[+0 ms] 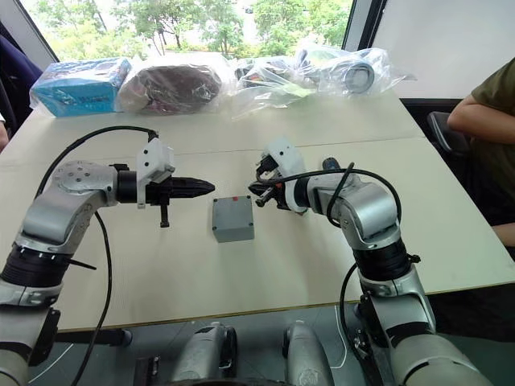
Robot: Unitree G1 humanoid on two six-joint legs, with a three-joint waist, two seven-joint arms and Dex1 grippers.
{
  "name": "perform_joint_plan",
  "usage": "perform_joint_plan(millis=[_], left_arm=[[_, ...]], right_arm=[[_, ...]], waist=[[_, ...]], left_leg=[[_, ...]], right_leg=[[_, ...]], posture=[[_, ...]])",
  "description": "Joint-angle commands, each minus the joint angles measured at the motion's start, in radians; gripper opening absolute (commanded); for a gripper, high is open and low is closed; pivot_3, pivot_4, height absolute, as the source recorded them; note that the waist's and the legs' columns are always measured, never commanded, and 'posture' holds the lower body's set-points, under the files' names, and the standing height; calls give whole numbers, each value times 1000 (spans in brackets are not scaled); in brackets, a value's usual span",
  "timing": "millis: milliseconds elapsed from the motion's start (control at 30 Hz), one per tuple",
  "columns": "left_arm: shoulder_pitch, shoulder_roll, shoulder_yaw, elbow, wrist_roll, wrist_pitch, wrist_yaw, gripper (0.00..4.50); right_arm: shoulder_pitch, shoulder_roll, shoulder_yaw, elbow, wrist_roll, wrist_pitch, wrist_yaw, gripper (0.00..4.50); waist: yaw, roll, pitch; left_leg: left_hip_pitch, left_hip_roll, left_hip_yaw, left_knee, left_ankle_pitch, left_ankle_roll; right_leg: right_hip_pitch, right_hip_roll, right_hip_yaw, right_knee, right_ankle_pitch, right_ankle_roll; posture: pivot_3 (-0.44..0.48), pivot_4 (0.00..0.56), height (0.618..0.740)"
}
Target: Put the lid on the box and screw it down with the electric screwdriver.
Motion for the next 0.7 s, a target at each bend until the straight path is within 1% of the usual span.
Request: perform_joint_plan(millis=[33,367,700], left_arm=[[1,5,19,-40,-12,0,6,0],[4,8,21,-52,-15,8,11,0],[10,12,22,-64,-19,15,16,0]], right_arm=[[-6,13,6,-33,12,-24,-11,51],[-16,20,28,-28,25,-43,-15,51],[-12,-10,49,5,9,-92,-3,51]], waist=[[0,0,0],[0,0,0],[1,0,0]], left_leg=[[0,0,0,0,0,0],[0,0,0,0,0,0],[0,0,0,0,0,0]], right_leg=[[0,0,0,0,0,0],[0,0,0,0,0,0],[0,0,0,0,0,0]], posture=[[0,150,740],[0,150,740],[0,150,740]])
